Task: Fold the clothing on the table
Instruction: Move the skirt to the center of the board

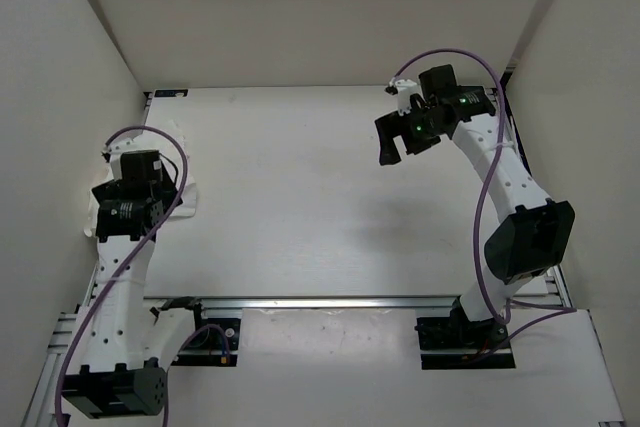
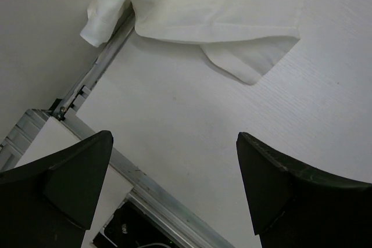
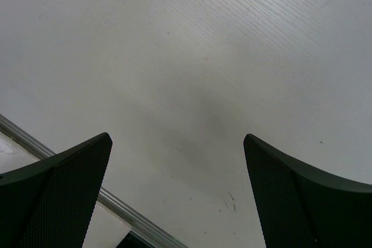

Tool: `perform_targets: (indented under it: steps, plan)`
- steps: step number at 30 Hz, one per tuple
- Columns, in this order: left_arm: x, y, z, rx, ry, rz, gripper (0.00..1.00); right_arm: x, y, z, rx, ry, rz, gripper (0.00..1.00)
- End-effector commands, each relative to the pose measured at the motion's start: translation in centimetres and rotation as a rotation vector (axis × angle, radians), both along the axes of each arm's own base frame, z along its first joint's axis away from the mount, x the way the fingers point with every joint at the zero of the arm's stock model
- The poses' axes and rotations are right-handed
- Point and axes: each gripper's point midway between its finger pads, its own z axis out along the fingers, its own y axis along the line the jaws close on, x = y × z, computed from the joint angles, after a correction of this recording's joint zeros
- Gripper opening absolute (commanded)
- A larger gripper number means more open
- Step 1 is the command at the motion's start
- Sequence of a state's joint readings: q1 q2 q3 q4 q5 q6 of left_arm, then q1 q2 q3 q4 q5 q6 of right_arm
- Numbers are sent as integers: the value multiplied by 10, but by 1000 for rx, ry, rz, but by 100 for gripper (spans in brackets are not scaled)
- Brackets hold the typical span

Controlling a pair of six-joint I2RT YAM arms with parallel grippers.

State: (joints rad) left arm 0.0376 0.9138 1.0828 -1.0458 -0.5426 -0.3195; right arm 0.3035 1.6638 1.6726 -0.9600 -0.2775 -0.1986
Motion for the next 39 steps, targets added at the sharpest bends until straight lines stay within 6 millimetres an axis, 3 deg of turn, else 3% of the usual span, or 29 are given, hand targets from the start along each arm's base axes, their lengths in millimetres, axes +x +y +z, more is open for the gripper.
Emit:
perform_targets:
  steps: [1, 6, 12, 14, 18, 20, 21, 22, 24, 27, 29, 31, 36, 39]
  plan:
    - [-6, 22, 12, 20, -100, 105, 99, 1, -7, -1, -39, -8, -6, 99]
    - [-27, 64, -17, -71, -139, 381, 99, -3, -32, -15, -86, 27, -51, 100]
    - [14, 84, -34, -153, -182, 487, 98, -24, -49, -28, -124, 79, -54, 99]
    - [30, 82, -44, -181, -166, 438, 99, -30, -54, -37, -158, 88, -46, 100]
    - [42, 77, -63, -312, -127, 376, 99, -41, -55, -40, -197, 74, -27, 99]
    - [56, 61, -53, -198, -46, 293, 99, -46, -56, -45, -206, 78, -29, 99]
    - [47, 67, -49, -86, 22, 293, 98, -47, -59, -46, -201, 84, -42, 99]
    - [58, 55, -40, -27, 39, 220, 99, -47, -59, -47, -194, 85, -47, 99]
    - [57, 54, -28, 106, 90, 155, 99, -51, -61, -52, -189, 101, -55, 100]
    - [57, 49, -23, 193, 120, 47, 98, -48, -63, -57, -177, 108, -72, 99]
    - [55, 39, -29, 277, 179, -32, 99, -50, -66, -61, -177, 130, -72, 99]
    - [44, 45, -33, 354, 235, -30, 99, -44, -70, -60, -165, 132, -91, 99]
    - [17, 67, -56, 315, 254, 9, 98, -44, -80, -64, -196, 169, -92, 99]
    - [20, 69, -60, 350, 280, -8, 99, -45, -83, -70, -208, 199, -80, 99]
